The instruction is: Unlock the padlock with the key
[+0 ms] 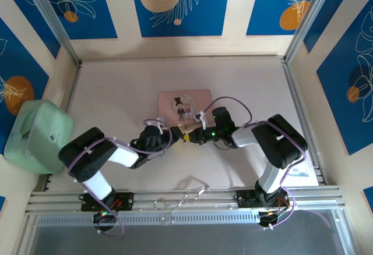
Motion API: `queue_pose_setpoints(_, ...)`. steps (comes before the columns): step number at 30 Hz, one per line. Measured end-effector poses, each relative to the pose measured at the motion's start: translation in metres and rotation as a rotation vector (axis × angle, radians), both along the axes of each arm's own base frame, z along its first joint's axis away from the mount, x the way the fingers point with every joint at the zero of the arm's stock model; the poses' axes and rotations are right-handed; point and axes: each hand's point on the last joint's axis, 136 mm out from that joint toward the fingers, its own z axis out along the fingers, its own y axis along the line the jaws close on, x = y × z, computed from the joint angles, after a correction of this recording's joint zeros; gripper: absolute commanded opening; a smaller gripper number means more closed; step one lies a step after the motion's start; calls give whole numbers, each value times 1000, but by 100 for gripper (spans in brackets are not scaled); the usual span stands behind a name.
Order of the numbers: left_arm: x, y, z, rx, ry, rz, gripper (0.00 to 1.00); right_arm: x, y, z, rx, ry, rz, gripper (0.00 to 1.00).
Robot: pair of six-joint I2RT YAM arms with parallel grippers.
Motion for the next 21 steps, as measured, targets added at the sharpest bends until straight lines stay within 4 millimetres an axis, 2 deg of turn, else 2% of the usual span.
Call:
queue_pose_setpoints(4,3,-4,3,-37,-14,-2,43,0,0,0,0,0,0,0)
queue_pose_setpoints(15,5,-9,6,-81,-44,-10,26,0,0,0,1,0,0,0)
queue_pose_setpoints(17,5,-9,6,-82,-50,-11,26,0,0,0,1,0,0,0)
queue_pose_setpoints(21,5,-10,7,-94,-59,-12,38,0,0,0,2,1,0,0)
